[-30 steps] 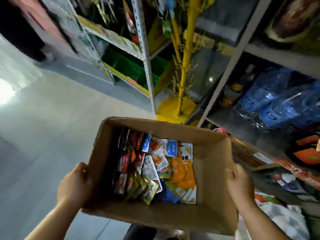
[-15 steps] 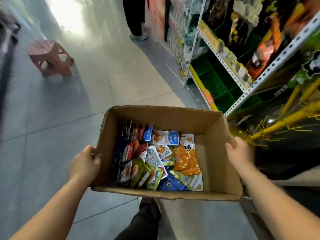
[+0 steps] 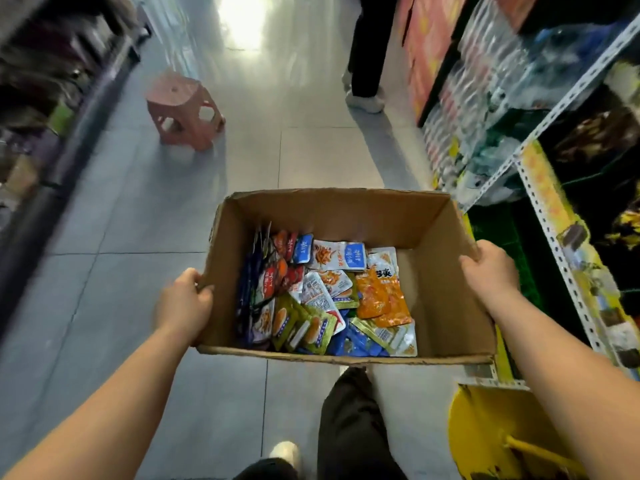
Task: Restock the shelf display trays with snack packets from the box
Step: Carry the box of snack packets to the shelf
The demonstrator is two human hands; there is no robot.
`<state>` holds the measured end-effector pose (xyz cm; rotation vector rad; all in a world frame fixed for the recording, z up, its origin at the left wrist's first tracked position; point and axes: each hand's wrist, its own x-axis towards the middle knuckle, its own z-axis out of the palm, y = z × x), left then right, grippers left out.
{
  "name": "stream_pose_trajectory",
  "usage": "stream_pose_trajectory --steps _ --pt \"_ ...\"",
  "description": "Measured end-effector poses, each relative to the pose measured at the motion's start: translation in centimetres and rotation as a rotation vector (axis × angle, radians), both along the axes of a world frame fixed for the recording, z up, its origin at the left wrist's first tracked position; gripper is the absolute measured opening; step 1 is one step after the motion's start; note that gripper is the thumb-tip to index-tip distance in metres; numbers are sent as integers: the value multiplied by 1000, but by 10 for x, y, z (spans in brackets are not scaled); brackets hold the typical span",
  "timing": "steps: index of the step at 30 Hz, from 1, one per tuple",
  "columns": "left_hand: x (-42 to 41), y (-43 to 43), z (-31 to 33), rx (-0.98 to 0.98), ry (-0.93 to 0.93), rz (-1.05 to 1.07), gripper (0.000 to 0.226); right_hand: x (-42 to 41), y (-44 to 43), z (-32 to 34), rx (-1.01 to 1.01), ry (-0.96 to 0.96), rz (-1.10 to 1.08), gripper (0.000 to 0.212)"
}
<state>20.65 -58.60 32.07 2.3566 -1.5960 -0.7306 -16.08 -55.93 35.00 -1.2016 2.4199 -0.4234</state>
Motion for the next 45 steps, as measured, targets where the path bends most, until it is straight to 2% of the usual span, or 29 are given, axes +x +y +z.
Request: stream_pose_trajectory --steps 6,10,14,36,45 --pt "-12 -94 9 -11 4 165 22 -12 -153 16 -24 10 178 22" --pt "-9 -157 16 -10 -69 248 29 -1 -251 22 -43 33 300 22" --pt "7 -231 13 -3 -86 312 27 21 -349 13 -14 32 343 23" --pt "165 -644 16 103 -55 602 29 222 -857 6 30 -41 608 24" --pt "261 -796 21 96 -66 760 20 355 -1052 20 26 -67 713 31"
